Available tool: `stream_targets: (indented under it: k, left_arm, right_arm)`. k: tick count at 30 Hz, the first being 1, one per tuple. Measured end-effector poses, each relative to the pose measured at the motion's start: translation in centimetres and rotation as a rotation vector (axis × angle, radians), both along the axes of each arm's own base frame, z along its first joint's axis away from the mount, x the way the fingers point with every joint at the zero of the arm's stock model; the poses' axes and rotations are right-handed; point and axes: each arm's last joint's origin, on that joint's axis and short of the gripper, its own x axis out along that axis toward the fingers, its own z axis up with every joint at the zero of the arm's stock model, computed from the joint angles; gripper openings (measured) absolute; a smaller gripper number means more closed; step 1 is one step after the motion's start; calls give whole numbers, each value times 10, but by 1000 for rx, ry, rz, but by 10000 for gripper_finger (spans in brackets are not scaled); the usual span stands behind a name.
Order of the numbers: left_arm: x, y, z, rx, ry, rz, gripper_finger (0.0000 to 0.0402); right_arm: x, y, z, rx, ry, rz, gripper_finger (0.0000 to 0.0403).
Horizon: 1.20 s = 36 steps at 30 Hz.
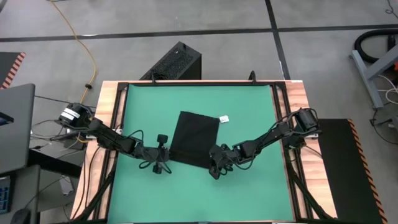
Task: Roll towel
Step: Roll the black towel
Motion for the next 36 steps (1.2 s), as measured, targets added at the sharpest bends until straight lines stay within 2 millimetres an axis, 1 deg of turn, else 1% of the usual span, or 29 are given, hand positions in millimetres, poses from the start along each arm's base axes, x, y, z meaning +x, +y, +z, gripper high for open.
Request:
stream_targets:
  k: [5,9,13,16,18,20,22,25,31,33,36]
  left_arm:
    - [0,0,0,2,2,-2,0]
    - [0,0,0,5,4,-4,0]
    - [0,0,0,6,5,-5,0]
    - [0,0,0,4,5,-10,0]
    - [0,0,1,10,-4,-20,0]
    - [2,-1,3,20,-27,-36,0]
    - [3,-1,4,34,-46,-52,0]
    - [5,-2,6,40,-70,-57,0]
    - [5,-2,6,25,-70,-62,0]
    - [5,-2,6,22,-69,-65,0]
    - [5,-2,6,17,-69,-62,0]
  right_arm:
    - [0,1,1,-30,1,26,179]
    - [-4,1,7,-101,4,86,190]
    - [-16,-4,27,-188,29,85,190]
    - [-26,-4,44,-261,25,102,191]
    - [-30,2,58,-327,-47,144,191]
    - [-30,9,70,-404,-140,158,190]
    - [-27,14,75,-467,-203,167,181]
    - [-20,19,64,-528,-222,167,150]
    - [-7,23,20,-543,-133,171,66]
    - [-3,23,9,-535,-130,161,49]
    - [-1,25,-1,-523,-122,147,30]
